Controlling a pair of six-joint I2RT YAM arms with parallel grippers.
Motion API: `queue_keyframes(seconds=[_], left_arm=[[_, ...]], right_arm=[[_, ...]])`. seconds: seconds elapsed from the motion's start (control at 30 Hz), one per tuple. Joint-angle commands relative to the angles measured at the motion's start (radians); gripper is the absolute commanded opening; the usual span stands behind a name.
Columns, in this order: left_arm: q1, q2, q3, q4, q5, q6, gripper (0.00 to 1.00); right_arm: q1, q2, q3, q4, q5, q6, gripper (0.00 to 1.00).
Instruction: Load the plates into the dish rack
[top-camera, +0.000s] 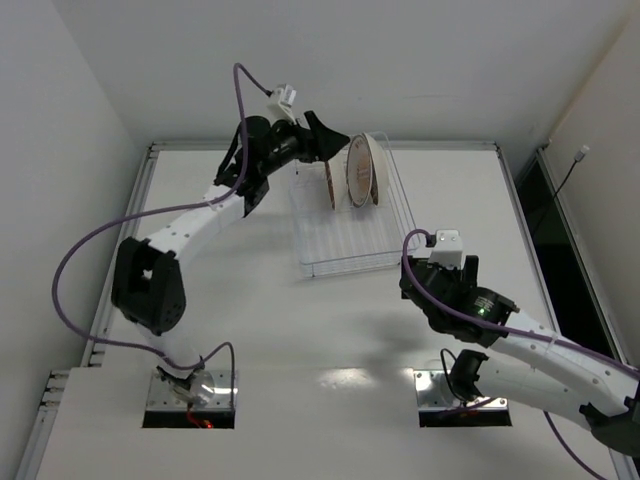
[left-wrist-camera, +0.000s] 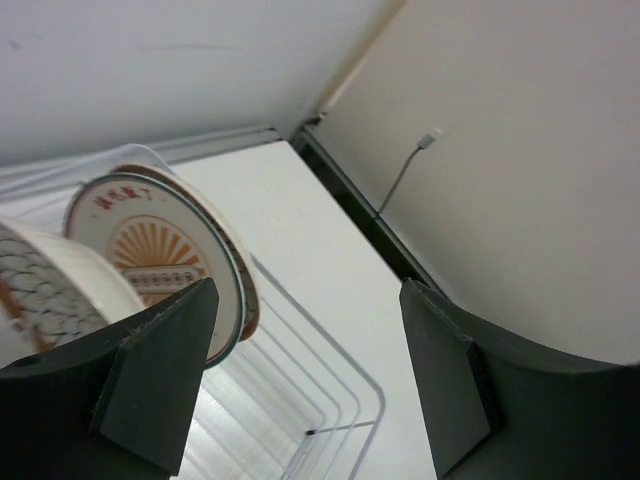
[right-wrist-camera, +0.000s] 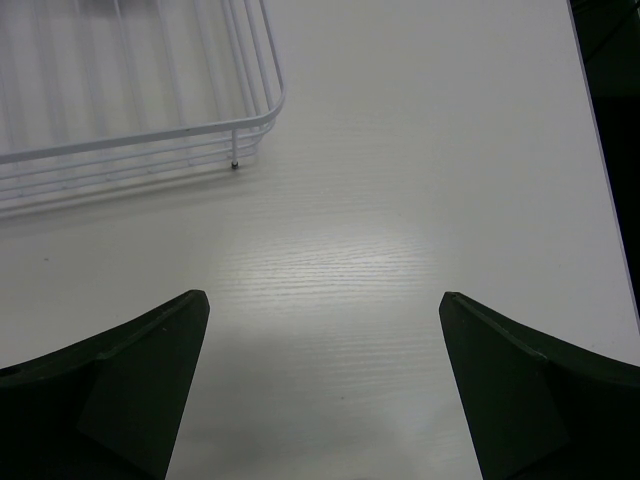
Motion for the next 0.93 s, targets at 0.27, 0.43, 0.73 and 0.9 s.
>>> queue_keyframes(seconds=[0.27,0.43,0.73,0.9], left_arm=[[-0.085,-0.411,-0.310,-0.391,-0.568,0.227,0.66],[-0.114,-0.560,-0.502,-0.443,-0.736,0.216,0.62],[-0.123,-0.776,-0.643,-0.623,-0.941,0.312,1.00],[-0.123,-0.961,-0.761,-0.563,-1.023,0.334,1.00]], right_arm=[[0.008,0.063,0.142,-0.012,-0.043,0.031,0.78],[0.008,0.108,0.233,0.066,-0.167,-0.021,0.82],[0.008,-0.004,0.243,0.100,-0.153,-0.156,1.00],[0.008,-0.004,0.263,0.036,-0.062,-0.156,1.00]])
